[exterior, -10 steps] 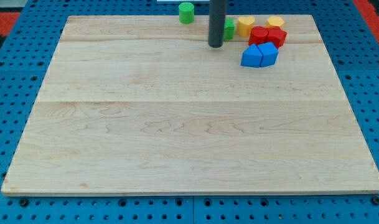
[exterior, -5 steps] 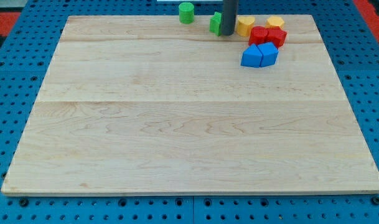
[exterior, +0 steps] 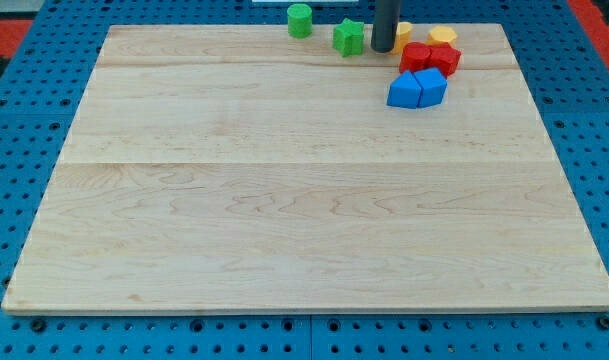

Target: Place the green star and green circle to the top center of the board

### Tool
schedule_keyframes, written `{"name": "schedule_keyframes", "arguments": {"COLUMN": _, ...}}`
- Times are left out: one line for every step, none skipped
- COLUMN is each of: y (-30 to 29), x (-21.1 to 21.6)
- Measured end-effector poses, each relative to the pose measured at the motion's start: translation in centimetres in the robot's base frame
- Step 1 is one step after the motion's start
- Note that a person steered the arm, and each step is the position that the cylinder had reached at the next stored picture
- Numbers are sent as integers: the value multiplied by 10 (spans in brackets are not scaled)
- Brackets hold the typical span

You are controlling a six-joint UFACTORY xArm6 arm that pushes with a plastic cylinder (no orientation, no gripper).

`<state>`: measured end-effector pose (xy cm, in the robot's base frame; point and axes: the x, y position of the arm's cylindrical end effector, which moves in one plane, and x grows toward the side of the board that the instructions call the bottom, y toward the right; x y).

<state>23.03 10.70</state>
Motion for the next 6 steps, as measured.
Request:
{"name": "schedule_keyframes", "arguments": {"y": -2, "x": -11}}
{"name": "schedule_keyframes", "arguments": {"y": -22, "x": -9}}
{"name": "schedule_keyframes", "arguments": {"y": -77, "x": 0}}
{"name": "schedule_keyframes", "arguments": {"y": -80, "x": 0}}
{"name": "schedule_keyframes", "arguments": {"y": -45, "x": -1}}
{"name": "schedule_keyframes", "arguments": {"y": -44, "x": -16}}
